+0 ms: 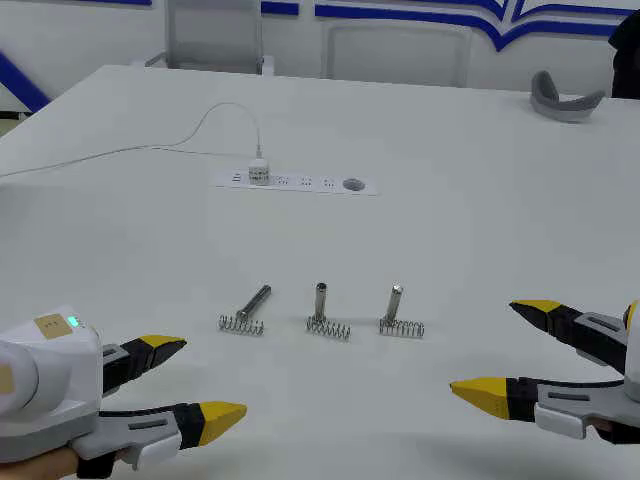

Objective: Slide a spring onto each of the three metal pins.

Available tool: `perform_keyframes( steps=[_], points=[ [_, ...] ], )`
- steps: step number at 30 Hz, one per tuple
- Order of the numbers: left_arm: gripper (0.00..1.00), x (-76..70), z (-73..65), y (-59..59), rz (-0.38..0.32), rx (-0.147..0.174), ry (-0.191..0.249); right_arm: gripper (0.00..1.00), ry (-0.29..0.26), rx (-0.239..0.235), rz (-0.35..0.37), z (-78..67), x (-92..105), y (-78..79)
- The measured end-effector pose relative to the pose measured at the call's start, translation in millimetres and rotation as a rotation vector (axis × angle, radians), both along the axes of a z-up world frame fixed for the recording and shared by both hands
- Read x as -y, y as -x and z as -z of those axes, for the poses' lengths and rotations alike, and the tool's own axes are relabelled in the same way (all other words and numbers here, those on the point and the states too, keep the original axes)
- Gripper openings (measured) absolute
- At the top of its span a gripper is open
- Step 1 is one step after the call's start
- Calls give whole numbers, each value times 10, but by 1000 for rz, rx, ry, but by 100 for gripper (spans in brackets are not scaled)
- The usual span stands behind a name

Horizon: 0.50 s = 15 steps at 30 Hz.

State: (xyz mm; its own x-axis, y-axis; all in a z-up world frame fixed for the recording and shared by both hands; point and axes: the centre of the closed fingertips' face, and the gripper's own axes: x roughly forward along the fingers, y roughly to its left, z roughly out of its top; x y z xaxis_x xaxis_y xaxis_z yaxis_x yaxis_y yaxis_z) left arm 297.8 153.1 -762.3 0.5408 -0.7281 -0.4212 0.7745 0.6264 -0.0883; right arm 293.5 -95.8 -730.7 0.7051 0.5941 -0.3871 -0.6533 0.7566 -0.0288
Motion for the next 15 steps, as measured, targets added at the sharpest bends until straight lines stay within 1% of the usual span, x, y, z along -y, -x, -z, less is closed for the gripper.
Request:
perform_keyframes(
  steps=[5,15],
  points=[
    [64,0,11,-11,-2,-4,4,83,-2,0,5,-10,-7,-6],
    [63,-48,52,-15,-11,-17,5,83,0,0,1,-21,-16,10]
  ],
)
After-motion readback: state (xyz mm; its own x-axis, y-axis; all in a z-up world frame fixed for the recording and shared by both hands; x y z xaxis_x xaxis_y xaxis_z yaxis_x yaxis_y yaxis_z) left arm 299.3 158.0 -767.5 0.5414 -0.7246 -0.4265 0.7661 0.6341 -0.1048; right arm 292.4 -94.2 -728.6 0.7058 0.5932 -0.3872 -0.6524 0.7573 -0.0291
